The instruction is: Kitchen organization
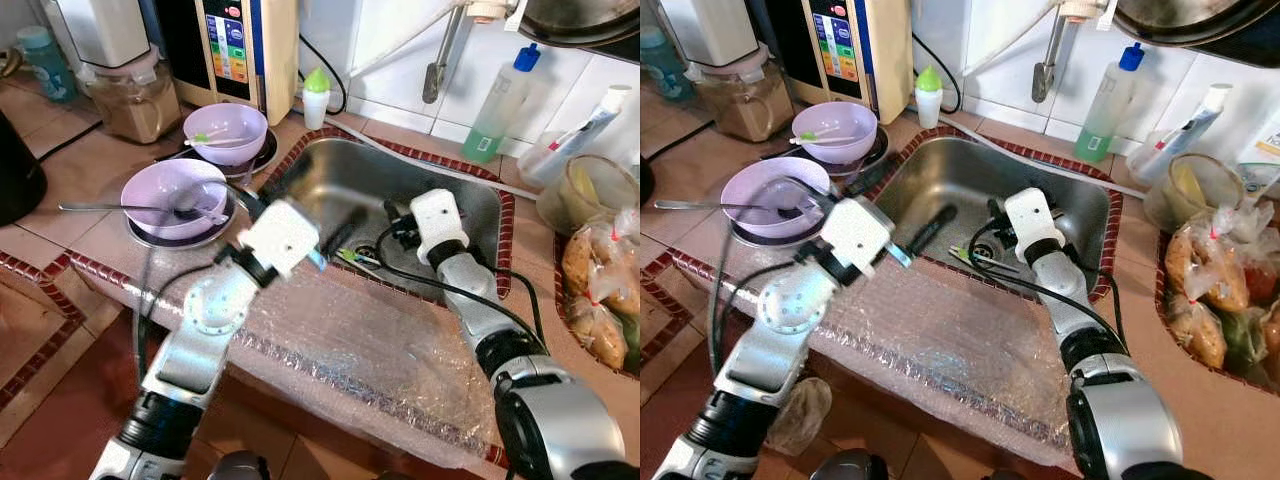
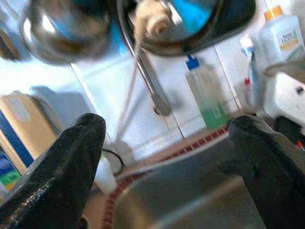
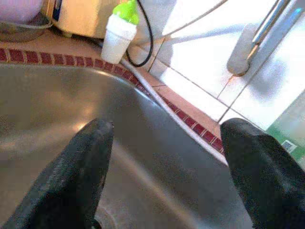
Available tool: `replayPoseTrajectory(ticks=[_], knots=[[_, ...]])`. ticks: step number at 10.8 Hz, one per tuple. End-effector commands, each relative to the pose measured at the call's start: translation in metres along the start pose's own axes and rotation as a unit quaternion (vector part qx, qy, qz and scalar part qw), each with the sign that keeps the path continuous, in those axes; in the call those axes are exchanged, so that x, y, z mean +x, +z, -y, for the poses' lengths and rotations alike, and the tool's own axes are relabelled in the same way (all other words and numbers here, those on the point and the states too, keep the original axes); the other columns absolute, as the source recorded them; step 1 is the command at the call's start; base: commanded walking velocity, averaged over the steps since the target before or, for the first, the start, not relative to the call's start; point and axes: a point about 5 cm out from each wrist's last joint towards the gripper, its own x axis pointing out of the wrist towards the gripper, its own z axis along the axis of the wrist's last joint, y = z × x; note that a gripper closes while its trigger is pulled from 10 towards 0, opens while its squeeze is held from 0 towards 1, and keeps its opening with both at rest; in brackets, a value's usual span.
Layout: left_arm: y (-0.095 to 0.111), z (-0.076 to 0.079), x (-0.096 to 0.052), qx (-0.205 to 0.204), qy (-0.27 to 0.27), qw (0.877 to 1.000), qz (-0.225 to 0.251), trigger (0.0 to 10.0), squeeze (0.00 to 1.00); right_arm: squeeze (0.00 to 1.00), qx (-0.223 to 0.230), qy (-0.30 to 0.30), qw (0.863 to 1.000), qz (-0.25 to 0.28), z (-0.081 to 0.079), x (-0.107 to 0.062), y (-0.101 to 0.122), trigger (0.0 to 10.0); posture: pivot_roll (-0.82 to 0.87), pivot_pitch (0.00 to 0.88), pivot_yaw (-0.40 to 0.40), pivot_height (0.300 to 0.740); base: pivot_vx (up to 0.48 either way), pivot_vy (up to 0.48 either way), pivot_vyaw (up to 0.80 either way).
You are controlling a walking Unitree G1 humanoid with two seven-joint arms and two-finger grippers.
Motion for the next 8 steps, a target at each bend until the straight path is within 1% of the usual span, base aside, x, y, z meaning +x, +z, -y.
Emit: replayPoseTrajectory(ticks=[1, 2, 3, 4, 5, 6, 7, 8], knots=[[0.013, -0.006, -0.002, 0.020, 0.018, 0.999, 0.020, 10.0, 1.00, 1.00, 0.006, -0.012, 1.000, 0.022, 0.001, 0.000, 0.006, 10.0, 0.04, 0.000, -0.053, 0.740, 0.000, 0.000, 0.00], [0.017, -0.008, -0.007, 0.031, 0.033, 0.999, 0.022, 10.0, 1.00, 1.00, 0.011, -0.013, 0.999, 0.029, -0.002, -0.001, 0.007, 10.0, 0.04, 0.000, -0.055, 0.740, 0.000, 0.000, 0.00], [0.015, -0.011, -0.018, 0.039, 0.064, 0.997, 0.008, 10.0, 1.00, 1.00, 0.029, -0.017, 0.999, 0.033, -0.005, -0.003, 0.008, 10.0, 0.05, 0.000, -0.060, 0.740, 0.000, 0.000, 0.00], [0.009, -0.015, -0.034, 0.022, 0.108, 0.994, -0.010, 10.0, 1.00, 1.00, 0.055, -0.013, 0.998, 0.034, -0.012, -0.007, 0.007, 10.0, 0.05, 0.000, -0.063, 0.740, 0.000, 0.000, 0.00], [0.001, -0.017, -0.051, 0.019, 0.138, 0.990, -0.037, 10.0, 1.00, 1.00, 0.084, 0.010, 0.996, 0.042, -0.022, -0.015, 0.007, 10.0, 0.06, 0.000, -0.069, 0.740, 0.000, 0.000, 0.00], [-0.005, -0.020, -0.066, 0.027, 0.160, 0.985, -0.064, 10.0, 1.00, 0.44, 0.128, 0.051, 0.989, 0.060, -0.034, -0.026, 0.012, 10.0, 0.06, 0.000, -0.073, 0.740, 0.000, 0.000, 0.00], [-0.006, -0.021, -0.069, 0.027, 0.166, 0.983, -0.068, 10.0, 0.82, 0.00, 0.131, 0.057, 0.988, 0.066, -0.035, -0.029, 0.014, 10.0, 0.06, 0.000, -0.073, 0.740, 0.000, 0.000, 0.00], [-0.012, -0.024, -0.076, 0.028, 0.181, 0.979, -0.086, 10.0, 0.00, 0.00, 0.148, 0.114, 0.979, 0.078, -0.046, -0.042, 0.022, 10.0, 0.06, 0.000, -0.078, 0.740, 0.000, 0.000, 0.00]])
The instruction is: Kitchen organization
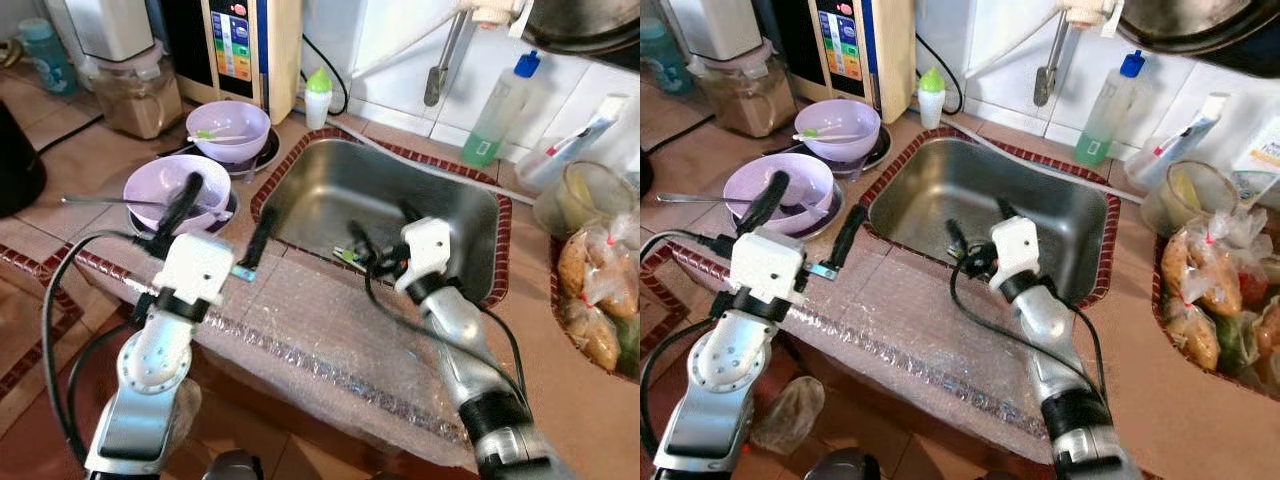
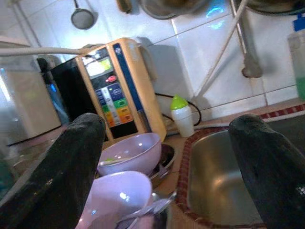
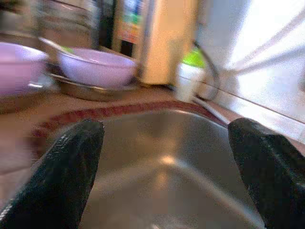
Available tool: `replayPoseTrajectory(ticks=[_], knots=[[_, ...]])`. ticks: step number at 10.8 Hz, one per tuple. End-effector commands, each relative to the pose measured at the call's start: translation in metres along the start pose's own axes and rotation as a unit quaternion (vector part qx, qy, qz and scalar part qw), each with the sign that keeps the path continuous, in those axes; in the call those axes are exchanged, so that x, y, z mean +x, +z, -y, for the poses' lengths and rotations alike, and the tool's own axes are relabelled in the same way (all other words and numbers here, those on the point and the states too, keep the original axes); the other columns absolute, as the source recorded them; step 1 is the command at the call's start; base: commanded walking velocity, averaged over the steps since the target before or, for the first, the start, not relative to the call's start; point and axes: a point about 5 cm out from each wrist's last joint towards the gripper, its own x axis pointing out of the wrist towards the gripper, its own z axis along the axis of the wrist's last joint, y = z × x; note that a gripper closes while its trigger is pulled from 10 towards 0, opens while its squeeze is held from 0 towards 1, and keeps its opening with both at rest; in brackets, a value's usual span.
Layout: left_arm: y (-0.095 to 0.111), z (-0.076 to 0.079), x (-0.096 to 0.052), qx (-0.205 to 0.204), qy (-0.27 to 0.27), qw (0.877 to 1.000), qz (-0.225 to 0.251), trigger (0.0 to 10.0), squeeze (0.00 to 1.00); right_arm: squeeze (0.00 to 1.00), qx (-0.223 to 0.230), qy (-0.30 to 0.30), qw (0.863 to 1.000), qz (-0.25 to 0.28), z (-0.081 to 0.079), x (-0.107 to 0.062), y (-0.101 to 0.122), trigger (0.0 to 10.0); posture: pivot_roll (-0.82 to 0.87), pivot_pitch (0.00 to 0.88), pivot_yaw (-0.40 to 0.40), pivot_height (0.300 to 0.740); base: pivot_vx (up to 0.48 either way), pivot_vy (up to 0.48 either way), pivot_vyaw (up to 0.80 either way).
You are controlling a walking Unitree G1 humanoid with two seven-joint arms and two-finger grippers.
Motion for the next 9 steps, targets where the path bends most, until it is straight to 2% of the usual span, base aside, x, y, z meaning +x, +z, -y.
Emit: replayPoseTrajectory(ticks=[1, 2, 3, 4, 5, 7, 8, 9], knots=[[0.000, -0.001, -0.002, 0.008, 0.005, 1.000, -0.003, 10.0, 0.00, 0.00, 0.011, 0.021, 1.000, -0.003, -0.002, -0.003, 0.004, 10.0, 0.06, 0.000, -0.078, 0.740, 0.000, 0.000, 0.00], [-0.004, -0.002, -0.004, 0.016, 0.009, 1.000, -0.012, 10.0, 0.00, 0.00, 0.031, 0.066, 0.997, -0.009, -0.011, -0.008, 0.006, 10.0, 0.06, 0.007, -0.073, 0.740, 0.000, 0.000, 0.00], [-0.011, -0.001, -0.006, 0.018, 0.008, 0.999, -0.025, 10.0, 0.00, 0.00, 0.065, 0.152, 0.986, -0.010, -0.028, -0.014, 0.012, 10.0, 0.05, 0.005, -0.070, 0.740, 0.000, 0.000, 0.00], [-0.021, 0.002, -0.007, 0.006, 0.009, 0.999, -0.044, 10.0, 0.00, 0.00, 0.072, 0.197, 0.978, -0.016, -0.038, -0.018, 0.017, 10.0, 0.04, 0.000, -0.066, 0.740, 0.000, 0.000, 0.00], [-0.025, 0.005, -0.006, 0.006, 0.002, 0.999, -0.046, 10.0, 0.00, 0.00, 0.066, 0.210, 0.975, -0.019, -0.041, -0.019, 0.018, 10.0, 0.04, 0.000, -0.066, 0.740, 0.000, 0.000, 0.00], [-0.033, 0.010, 0.002, -0.001, -0.013, 0.998, -0.057, 10.0, 0.00, 0.00, 0.080, 0.179, 0.980, -0.017, -0.035, -0.018, 0.020, 10.0, 0.03, 0.000, -0.062, 0.740, 0.000, 0.000, 0.00], [-0.034, 0.011, 0.005, 0.002, -0.019, 0.998, -0.055, 8.0, 0.00, 0.00, 0.078, 0.179, 0.981, -0.021, -0.032, -0.019, 0.022, 10.0, 0.02, 0.000, -0.059, 0.740, 0.000, 0.000, 0.00], [-0.035, 0.013, 0.009, 0.015, -0.027, 0.998, -0.046, 3.6, 0.00, 0.00, 0.077, 0.180, 0.980, -0.023, -0.031, -0.020, 0.024, 10.0, 0.02, 0.000, -0.061, 0.740, 0.000, 0.000, 0.00]])
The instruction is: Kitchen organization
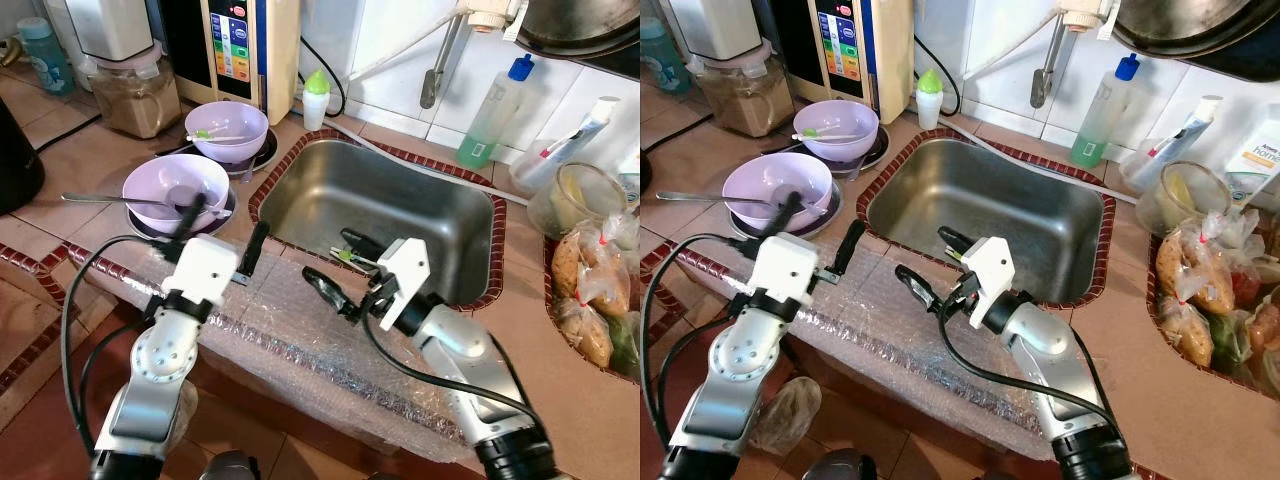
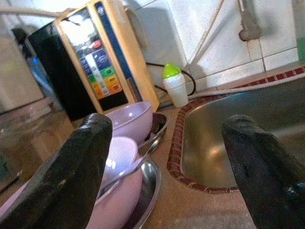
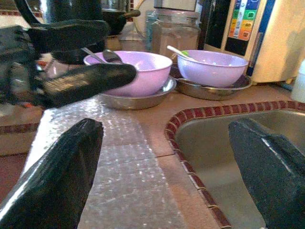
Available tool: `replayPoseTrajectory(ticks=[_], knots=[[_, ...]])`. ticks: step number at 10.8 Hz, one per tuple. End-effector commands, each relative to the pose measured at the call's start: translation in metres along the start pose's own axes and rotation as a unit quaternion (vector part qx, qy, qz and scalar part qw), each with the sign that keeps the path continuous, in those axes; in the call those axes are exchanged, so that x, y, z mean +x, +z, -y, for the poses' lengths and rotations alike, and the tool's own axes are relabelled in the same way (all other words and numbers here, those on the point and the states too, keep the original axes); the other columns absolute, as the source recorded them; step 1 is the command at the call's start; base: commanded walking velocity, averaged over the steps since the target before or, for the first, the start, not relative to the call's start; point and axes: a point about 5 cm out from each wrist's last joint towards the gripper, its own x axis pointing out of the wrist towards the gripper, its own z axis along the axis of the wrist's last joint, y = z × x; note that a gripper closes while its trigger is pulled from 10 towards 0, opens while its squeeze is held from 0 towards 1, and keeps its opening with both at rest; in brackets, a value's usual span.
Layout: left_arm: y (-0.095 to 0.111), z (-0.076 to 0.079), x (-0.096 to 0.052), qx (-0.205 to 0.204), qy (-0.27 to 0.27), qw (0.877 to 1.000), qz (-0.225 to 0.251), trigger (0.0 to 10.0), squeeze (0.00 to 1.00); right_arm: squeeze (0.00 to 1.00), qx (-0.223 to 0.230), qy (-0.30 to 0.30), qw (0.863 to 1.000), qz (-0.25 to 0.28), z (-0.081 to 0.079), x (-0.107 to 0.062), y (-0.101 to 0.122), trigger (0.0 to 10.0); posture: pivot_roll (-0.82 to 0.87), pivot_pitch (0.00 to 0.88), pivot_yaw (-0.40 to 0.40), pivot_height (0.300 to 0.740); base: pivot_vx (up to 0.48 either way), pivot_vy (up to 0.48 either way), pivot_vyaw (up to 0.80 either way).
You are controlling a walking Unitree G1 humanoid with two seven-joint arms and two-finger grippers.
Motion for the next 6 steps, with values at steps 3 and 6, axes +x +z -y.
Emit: replayPoseTrajectory(ticks=[3, 6], knots=[[-0.004, 0.003, 0.006, 0.019, -0.005, 1.000, 0.002, 0.0, 0.00, 0.00, -0.006, 0.034, 0.999, -0.005, -0.008, -0.004, 0.004, 10.0, 0.00, 0.000, -0.067, 0.740, 0.000, 0.000, 0.00], [-0.009, -0.003, 0.013, 0.044, 0.000, 0.999, 0.011, 0.0, 0.00, 0.00, 0.001, 0.055, 0.998, -0.016, -0.013, -0.006, 0.005, 10.0, 0.00, 0.000, -0.077, 0.740, 0.000, 0.000, 0.00]])
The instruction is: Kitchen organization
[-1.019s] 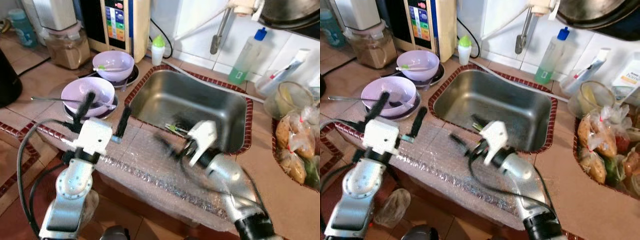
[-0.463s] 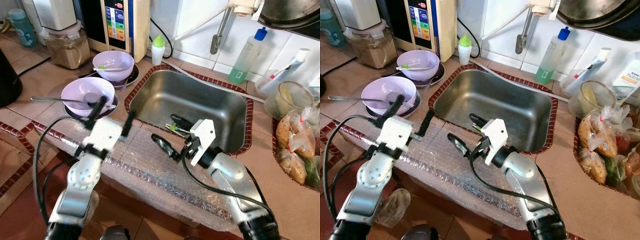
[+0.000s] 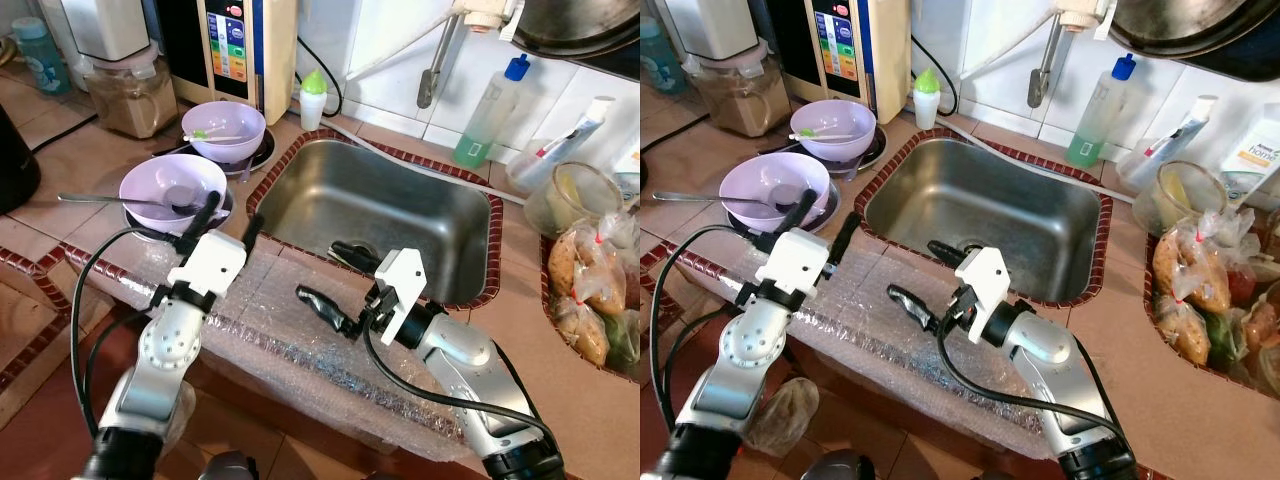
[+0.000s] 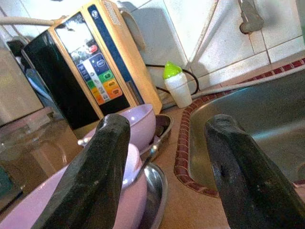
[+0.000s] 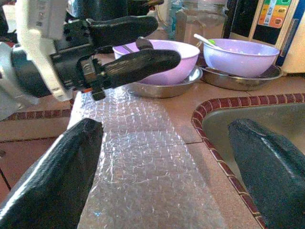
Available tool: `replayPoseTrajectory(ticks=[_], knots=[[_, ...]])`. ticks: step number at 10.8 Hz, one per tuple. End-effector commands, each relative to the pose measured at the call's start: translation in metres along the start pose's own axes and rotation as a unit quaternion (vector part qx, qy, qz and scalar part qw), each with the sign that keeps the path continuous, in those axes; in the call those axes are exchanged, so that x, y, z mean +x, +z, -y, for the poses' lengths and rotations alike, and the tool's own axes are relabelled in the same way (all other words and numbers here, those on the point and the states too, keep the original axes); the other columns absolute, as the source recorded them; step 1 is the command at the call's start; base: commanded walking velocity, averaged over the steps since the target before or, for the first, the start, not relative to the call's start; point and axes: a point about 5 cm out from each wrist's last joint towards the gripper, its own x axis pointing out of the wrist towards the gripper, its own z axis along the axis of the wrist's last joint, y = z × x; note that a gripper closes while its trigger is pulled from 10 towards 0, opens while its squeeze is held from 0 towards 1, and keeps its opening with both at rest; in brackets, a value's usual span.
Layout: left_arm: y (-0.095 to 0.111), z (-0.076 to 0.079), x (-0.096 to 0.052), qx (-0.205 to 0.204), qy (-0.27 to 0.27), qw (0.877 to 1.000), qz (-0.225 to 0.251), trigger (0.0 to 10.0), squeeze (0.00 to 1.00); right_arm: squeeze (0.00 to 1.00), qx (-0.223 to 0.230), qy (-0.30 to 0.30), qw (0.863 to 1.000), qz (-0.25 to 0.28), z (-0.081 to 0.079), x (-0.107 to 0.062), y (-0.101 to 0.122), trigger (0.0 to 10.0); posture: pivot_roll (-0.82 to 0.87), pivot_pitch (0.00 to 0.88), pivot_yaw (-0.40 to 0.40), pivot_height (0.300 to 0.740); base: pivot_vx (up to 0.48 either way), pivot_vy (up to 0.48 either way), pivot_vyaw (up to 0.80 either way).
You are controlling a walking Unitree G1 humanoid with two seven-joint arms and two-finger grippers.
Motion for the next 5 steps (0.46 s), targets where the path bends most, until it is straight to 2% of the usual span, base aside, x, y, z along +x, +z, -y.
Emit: replayPoseTrajectory(ticks=[1, 4, 5], knots=[[0.0017, 0.0006, 0.0041, 0.008, -0.002, 1.000, 0.009, 0.0, 0.00, 0.00, -0.005, -0.001, 1.000, 0.008, 0.0013, -0.0007, 0.0065, 10.0, 0.00, 0.000, -0.077, 0.740, 0.000, 0.000, 0.00], [-0.0016, -0.0060, 0.0117, 0.019, 0.008, 1.000, 0.008, 0.0, 0.00, 0.00, 0.007, 0.016, 1.000, 0.006, -0.0045, -0.0011, 0.0074, 10.0, -0.01, 0.000, -0.074, 0.740, 0.000, 0.000, 0.00], [-0.0028, -0.0078, 0.0132, 0.022, 0.010, 1.000, 0.007, 0.0, 0.00, 0.00, 0.029, 0.032, 0.999, 0.005, -0.0073, -0.0023, 0.0082, 10.0, -0.02, 0.000, -0.071, 0.740, 0.000, 0.000, 0.00]])
